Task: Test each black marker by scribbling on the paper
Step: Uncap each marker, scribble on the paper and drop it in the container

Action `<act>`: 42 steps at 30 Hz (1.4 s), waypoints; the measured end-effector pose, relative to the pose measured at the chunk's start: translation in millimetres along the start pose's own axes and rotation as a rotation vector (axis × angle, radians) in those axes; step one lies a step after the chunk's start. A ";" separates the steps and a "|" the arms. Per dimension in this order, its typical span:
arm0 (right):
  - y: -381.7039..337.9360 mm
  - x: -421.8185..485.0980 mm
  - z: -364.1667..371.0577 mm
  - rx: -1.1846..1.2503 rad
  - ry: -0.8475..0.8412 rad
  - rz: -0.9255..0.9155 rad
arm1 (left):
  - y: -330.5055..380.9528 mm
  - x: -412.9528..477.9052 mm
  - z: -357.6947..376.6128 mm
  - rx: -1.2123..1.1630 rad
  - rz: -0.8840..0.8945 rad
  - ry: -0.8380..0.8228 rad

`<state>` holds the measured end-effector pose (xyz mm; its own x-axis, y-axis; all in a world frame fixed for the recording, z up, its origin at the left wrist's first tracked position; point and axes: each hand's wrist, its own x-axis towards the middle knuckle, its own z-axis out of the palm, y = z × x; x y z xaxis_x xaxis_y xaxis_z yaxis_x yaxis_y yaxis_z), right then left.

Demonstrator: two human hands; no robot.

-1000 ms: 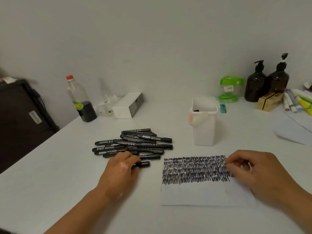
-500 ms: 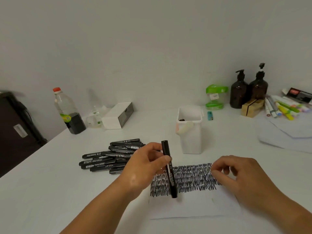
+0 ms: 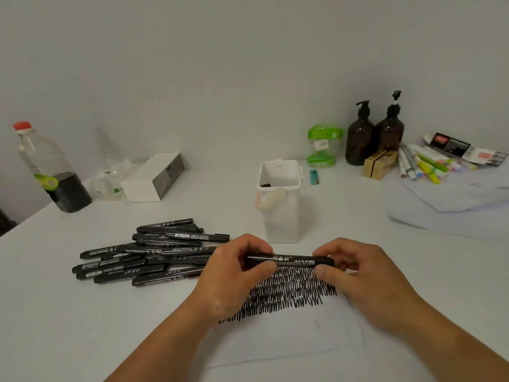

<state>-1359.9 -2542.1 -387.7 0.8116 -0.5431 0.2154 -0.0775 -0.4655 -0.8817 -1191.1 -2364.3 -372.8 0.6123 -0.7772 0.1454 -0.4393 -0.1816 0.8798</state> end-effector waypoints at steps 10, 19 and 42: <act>-27.7 -7.9 19.8 0.500 -0.101 0.019 | -0.3 -17.2 26.1 0.496 0.365 -0.106; -26.1 -11.2 33.0 0.433 -0.134 0.056 | 3.9 -21.6 33.3 0.434 0.418 -0.144; -23.8 -1.1 9.8 0.613 0.137 0.040 | -6.1 -15.8 26.3 0.547 0.347 -0.105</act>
<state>-1353.4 -2523.6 -371.1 0.7301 -0.6553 0.1937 0.2730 0.0199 -0.9618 -1215.4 -2366.8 -392.4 0.3197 -0.8953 0.3102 -0.8876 -0.1683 0.4288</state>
